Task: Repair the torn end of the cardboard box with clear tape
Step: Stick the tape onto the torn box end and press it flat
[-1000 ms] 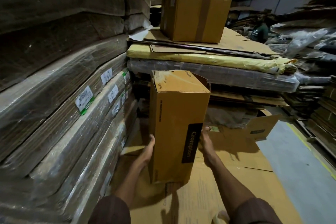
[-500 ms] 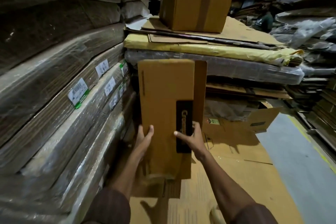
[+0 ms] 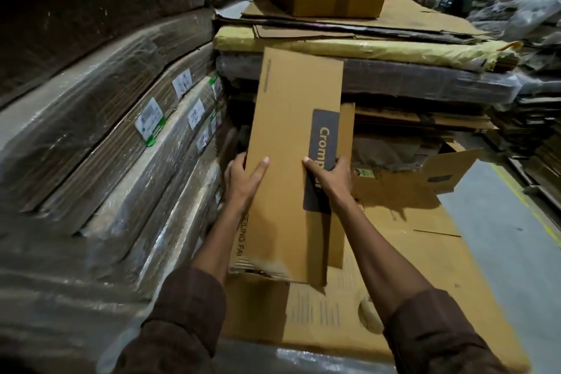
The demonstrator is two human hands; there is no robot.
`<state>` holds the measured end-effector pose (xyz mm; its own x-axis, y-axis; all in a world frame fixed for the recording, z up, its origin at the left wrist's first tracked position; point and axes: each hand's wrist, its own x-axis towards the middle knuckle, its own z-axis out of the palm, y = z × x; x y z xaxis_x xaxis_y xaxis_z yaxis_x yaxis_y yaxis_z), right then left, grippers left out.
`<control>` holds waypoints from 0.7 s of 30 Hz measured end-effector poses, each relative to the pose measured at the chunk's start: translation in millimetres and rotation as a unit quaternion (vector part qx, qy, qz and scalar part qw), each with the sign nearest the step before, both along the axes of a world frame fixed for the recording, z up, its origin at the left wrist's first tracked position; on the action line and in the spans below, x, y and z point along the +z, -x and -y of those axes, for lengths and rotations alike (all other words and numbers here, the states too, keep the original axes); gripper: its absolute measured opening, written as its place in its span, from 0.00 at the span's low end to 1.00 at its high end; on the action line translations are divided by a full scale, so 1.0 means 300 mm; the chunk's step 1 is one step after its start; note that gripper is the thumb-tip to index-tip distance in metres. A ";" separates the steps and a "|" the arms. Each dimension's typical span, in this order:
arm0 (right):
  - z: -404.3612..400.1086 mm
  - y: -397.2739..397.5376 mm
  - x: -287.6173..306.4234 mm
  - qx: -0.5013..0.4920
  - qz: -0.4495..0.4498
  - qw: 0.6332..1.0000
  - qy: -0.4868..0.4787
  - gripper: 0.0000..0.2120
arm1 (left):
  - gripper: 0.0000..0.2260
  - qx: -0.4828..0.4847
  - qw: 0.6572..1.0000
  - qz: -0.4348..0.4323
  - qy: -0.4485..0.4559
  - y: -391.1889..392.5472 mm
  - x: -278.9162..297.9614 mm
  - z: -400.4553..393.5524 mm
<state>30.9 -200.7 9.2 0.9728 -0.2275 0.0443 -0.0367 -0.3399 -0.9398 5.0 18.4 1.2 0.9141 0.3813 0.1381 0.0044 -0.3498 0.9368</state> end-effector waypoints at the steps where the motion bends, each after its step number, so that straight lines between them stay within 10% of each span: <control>1: -0.001 0.010 -0.007 -0.007 -0.009 1.000 0.007 0.34 | 0.25 -0.007 1.000 -0.011 -0.007 0.008 0.012 -0.001; 7: 0.019 0.024 -0.052 0.012 -0.056 0.997 0.054 0.28 | 0.14 -0.074 0.993 -0.091 0.026 0.024 -0.051 0.008; 11: 0.057 -0.050 -0.107 0.046 -0.108 0.992 0.047 0.40 | 0.32 -0.147 0.977 -0.146 0.044 0.008 -0.101 0.007; 15: 0.072 -0.031 -0.147 0.064 -0.160 0.985 0.021 0.32 | 0.48 -0.176 0.957 -0.225 0.044 -0.020 -0.184 0.000; 21: 0.107 0.055 -0.322 0.117 -0.200 0.973 -0.013 0.43 | 0.37 -0.205 0.946 -0.243 0.061 0.053 -0.297 0.040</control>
